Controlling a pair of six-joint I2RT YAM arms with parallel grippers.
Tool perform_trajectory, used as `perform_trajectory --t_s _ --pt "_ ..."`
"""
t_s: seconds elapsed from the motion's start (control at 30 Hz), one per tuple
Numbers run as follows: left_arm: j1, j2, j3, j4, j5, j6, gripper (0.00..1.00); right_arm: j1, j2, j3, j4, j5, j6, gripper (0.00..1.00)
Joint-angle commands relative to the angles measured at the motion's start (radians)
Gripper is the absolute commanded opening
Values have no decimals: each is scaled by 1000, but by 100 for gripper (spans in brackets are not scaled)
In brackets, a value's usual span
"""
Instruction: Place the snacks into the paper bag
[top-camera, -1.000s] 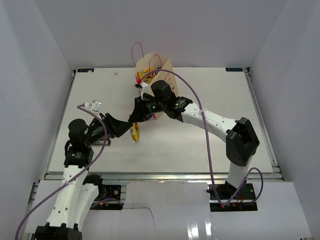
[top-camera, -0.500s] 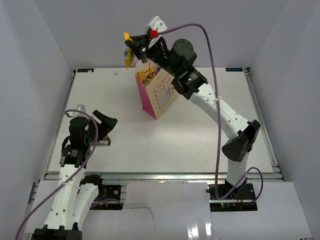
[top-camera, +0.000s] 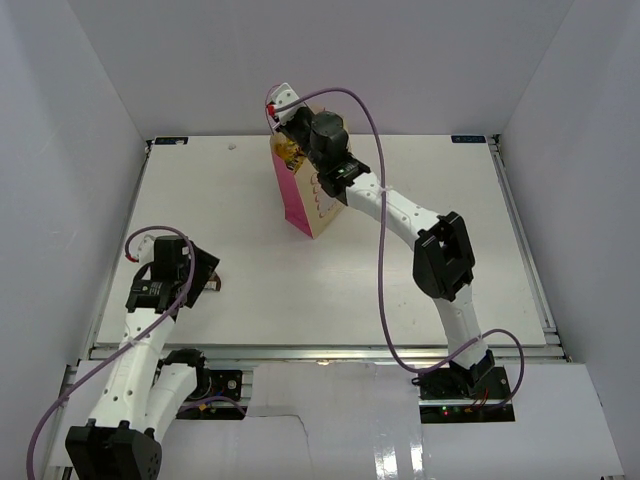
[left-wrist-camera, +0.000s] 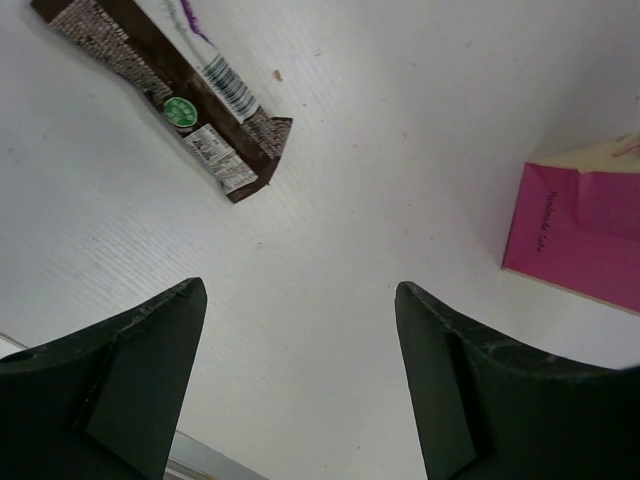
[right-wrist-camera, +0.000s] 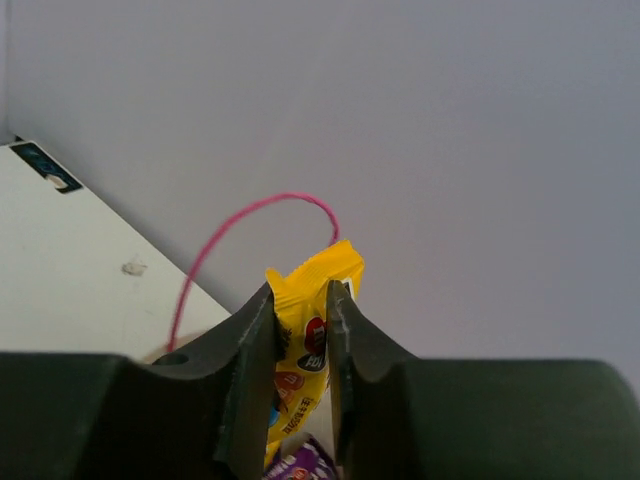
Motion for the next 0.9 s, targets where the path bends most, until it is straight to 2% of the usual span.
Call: perform_trajectory --t_s 0.0,0.1,0.2,0.3,0.37,0.47,0.5,0.53,0.6,0.8,0.87 --pt "1 33 30 -62 -73 -83 87 -20 -124 -44 116 45 -38 35" --pt "3 82 45 -82 -81 -110 89 -20 -170 -113 118 37 -31 52" --pt "1 174 68 -113 -93 -138 91 -20 -209 -149 103 39 -12 63" --pt "1 281 90 -128 -95 -152 91 -22 -259 -179 72 30 10 71" --pt "1 353 111 -131 -98 -155 91 -23 -316 -198 35 -1 41 73" --pt "1 441 140 -129 -127 -159 90 -37 -376 -207 -153 -185 51 81" --pt "3 462 148 -129 -139 -158 90 -43 -422 -215 -208 -352 44 91" --pt "6 487 165 -126 -153 -161 90 -61 -446 -234 -324 -428 10 94" --pt "15 557 185 -108 -188 -155 90 -78 -524 -288 -394 -609 -17 97" --pt "59 700 240 10 -165 -120 89 -112 -706 -560 -509 -739 -88 98" --pt "111 755 245 32 -148 -100 88 -130 -752 -622 -543 -753 -90 98"
